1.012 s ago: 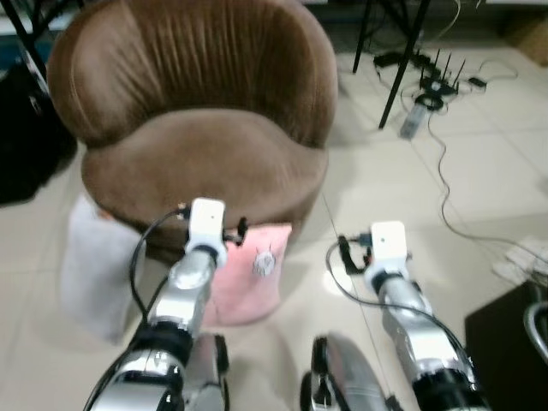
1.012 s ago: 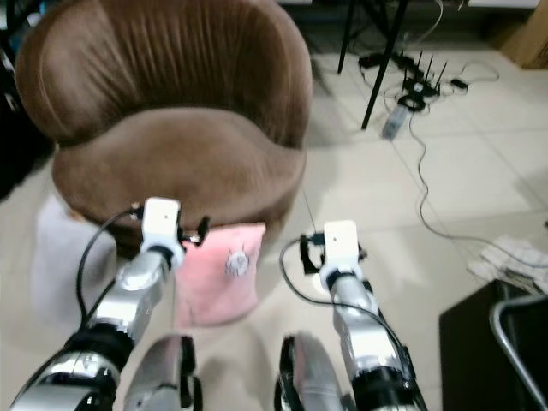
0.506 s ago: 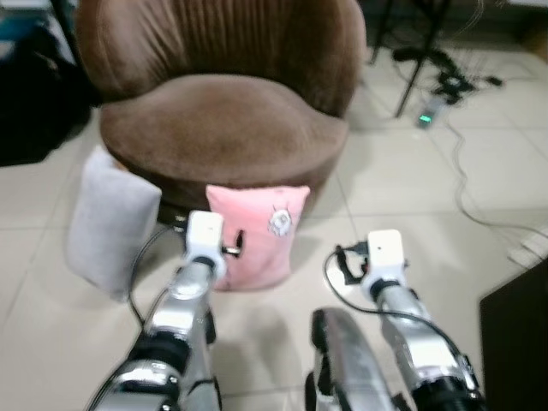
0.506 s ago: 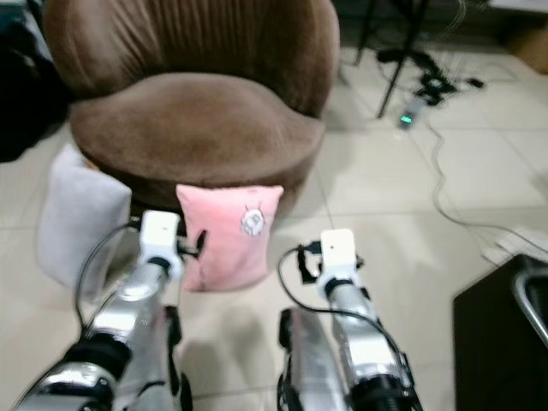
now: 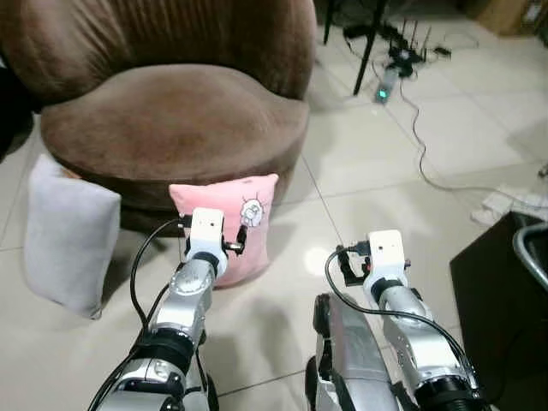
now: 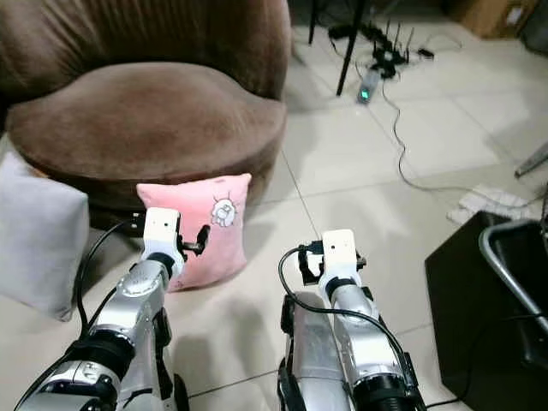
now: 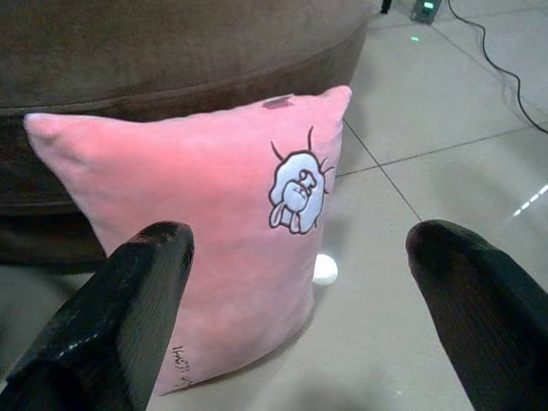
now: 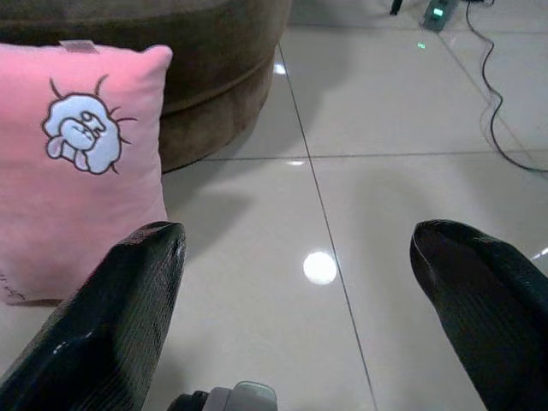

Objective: Move the pillow to the sofa from floor

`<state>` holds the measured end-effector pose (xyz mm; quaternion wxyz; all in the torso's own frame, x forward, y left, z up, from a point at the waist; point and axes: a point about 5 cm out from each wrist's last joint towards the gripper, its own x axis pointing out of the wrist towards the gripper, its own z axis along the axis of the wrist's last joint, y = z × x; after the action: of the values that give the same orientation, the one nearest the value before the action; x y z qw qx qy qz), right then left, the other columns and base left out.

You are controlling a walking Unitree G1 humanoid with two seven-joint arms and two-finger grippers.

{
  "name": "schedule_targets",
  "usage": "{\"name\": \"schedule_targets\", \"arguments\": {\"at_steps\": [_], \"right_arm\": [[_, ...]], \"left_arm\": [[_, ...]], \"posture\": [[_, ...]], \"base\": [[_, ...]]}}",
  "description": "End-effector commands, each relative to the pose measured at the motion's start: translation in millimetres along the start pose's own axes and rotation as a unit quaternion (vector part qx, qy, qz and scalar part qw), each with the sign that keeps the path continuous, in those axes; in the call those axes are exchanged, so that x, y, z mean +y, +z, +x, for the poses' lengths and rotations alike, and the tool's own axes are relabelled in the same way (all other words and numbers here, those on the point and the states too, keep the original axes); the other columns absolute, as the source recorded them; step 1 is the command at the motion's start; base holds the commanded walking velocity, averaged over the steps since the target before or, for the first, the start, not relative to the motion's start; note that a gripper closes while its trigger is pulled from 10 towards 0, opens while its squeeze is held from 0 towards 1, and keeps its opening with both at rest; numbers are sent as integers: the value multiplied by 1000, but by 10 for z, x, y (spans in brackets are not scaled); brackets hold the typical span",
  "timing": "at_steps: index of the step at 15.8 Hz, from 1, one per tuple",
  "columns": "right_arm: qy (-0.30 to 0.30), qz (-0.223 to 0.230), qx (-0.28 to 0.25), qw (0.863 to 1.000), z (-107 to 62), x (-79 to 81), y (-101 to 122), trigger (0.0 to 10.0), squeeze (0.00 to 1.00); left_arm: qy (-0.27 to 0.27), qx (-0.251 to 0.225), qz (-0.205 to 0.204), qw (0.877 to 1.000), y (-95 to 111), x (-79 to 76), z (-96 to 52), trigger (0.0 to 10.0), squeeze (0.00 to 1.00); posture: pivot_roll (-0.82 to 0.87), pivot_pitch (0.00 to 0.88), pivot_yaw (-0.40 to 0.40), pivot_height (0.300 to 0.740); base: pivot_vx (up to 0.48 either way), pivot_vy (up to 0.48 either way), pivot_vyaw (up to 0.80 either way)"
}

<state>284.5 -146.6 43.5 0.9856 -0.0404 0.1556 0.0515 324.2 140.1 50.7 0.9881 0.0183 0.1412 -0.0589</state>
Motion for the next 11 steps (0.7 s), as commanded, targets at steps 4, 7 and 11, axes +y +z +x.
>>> {"name": "schedule_targets", "arguments": {"at_steps": [4,7,11], "right_arm": [[3,-3,1,1000,-14,-8,8,10000,0],[-10,0,12,1000,-10,-37,-17,10000,0],[-6,-2,9,1000,-22,-25,-15,10000,0]], "left_arm": [[-2,5,1,1000,-11,-24,-2,10000,0],[-2,6,0,1000,-14,-27,-5,10000,0],[-2,7,0,1000,-24,-31,-11,10000,0]], "posture": [[-144,150,-59,456],[-143,152,-60,446],[-145,156,-60,446]], "base": [[0,0,0],[0,0,0],[0,0,0]]}}
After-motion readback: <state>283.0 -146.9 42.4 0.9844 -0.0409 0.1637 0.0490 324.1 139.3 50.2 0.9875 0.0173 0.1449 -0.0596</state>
